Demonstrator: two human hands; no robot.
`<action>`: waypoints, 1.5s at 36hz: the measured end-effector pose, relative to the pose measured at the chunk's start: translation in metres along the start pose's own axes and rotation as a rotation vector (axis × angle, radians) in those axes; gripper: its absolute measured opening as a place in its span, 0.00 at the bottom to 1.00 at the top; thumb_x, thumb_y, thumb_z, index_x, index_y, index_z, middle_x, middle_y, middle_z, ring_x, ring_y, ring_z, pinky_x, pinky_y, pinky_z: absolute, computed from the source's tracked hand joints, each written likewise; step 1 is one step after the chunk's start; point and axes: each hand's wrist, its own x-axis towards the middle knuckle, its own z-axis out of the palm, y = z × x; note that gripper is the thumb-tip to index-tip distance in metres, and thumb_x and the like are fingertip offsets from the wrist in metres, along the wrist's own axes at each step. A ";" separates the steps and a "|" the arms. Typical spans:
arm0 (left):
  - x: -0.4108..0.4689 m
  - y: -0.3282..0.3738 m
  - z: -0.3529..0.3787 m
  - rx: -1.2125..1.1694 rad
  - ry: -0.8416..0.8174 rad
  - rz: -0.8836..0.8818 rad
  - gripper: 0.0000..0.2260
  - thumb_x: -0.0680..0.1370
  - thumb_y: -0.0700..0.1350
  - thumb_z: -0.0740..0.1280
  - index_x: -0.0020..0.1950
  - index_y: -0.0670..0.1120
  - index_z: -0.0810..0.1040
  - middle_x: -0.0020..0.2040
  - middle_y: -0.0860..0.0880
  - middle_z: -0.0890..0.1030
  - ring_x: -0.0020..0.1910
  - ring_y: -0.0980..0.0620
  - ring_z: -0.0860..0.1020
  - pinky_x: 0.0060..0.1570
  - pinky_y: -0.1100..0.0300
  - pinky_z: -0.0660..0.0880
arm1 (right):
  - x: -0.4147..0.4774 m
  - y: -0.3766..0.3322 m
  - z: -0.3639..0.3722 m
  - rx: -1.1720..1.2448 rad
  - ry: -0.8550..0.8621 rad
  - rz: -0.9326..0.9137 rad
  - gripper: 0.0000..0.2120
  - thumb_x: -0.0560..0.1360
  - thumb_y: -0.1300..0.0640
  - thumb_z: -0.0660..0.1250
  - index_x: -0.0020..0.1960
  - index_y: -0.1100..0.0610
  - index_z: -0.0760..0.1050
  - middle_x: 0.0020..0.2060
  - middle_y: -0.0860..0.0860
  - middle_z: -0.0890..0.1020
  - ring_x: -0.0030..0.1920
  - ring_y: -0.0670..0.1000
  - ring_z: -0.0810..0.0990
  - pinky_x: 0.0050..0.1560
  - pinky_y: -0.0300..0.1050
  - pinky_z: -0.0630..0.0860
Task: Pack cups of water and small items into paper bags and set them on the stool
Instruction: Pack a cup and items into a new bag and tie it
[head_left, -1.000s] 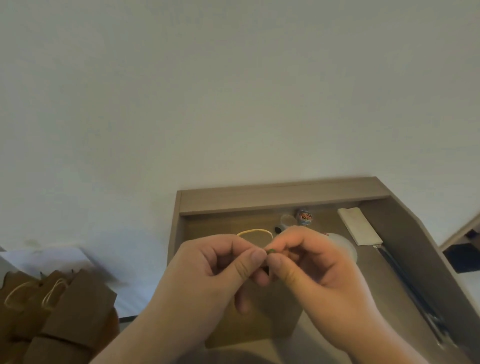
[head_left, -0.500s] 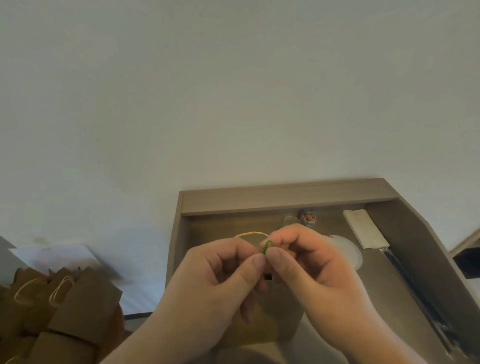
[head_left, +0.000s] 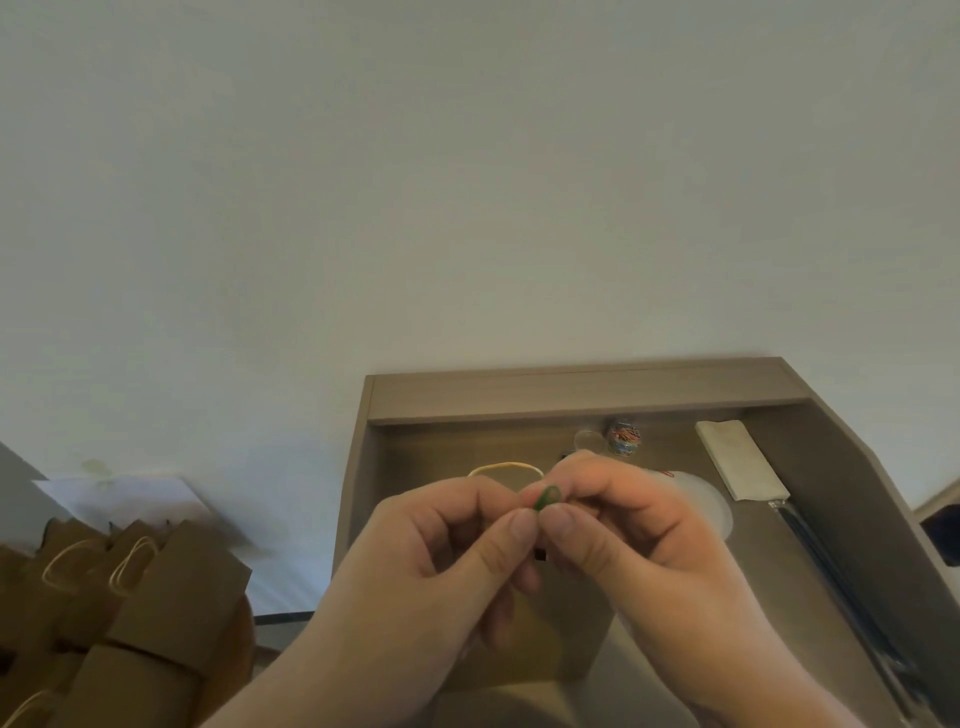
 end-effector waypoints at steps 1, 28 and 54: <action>0.000 0.000 0.000 -0.001 0.000 -0.004 0.09 0.75 0.53 0.71 0.42 0.49 0.85 0.35 0.46 0.82 0.25 0.51 0.75 0.23 0.67 0.69 | 0.000 -0.001 -0.001 -0.008 -0.008 -0.010 0.06 0.77 0.65 0.69 0.52 0.66 0.81 0.42 0.49 0.85 0.40 0.45 0.84 0.44 0.35 0.79; 0.003 -0.008 -0.013 -0.046 0.026 0.089 0.06 0.74 0.50 0.76 0.45 0.50 0.84 0.39 0.43 0.84 0.29 0.46 0.82 0.22 0.60 0.72 | -0.005 -0.009 0.002 -0.122 0.048 0.061 0.14 0.77 0.44 0.75 0.55 0.54 0.87 0.42 0.54 0.86 0.43 0.53 0.83 0.44 0.44 0.80; 0.013 -0.027 -0.034 0.730 0.225 0.594 0.09 0.80 0.54 0.69 0.60 0.58 0.81 0.49 0.61 0.80 0.46 0.51 0.81 0.38 0.61 0.78 | 0.006 -0.024 -0.043 -0.262 -0.002 0.396 0.20 0.68 0.44 0.82 0.50 0.57 0.85 0.35 0.59 0.84 0.31 0.53 0.77 0.34 0.42 0.76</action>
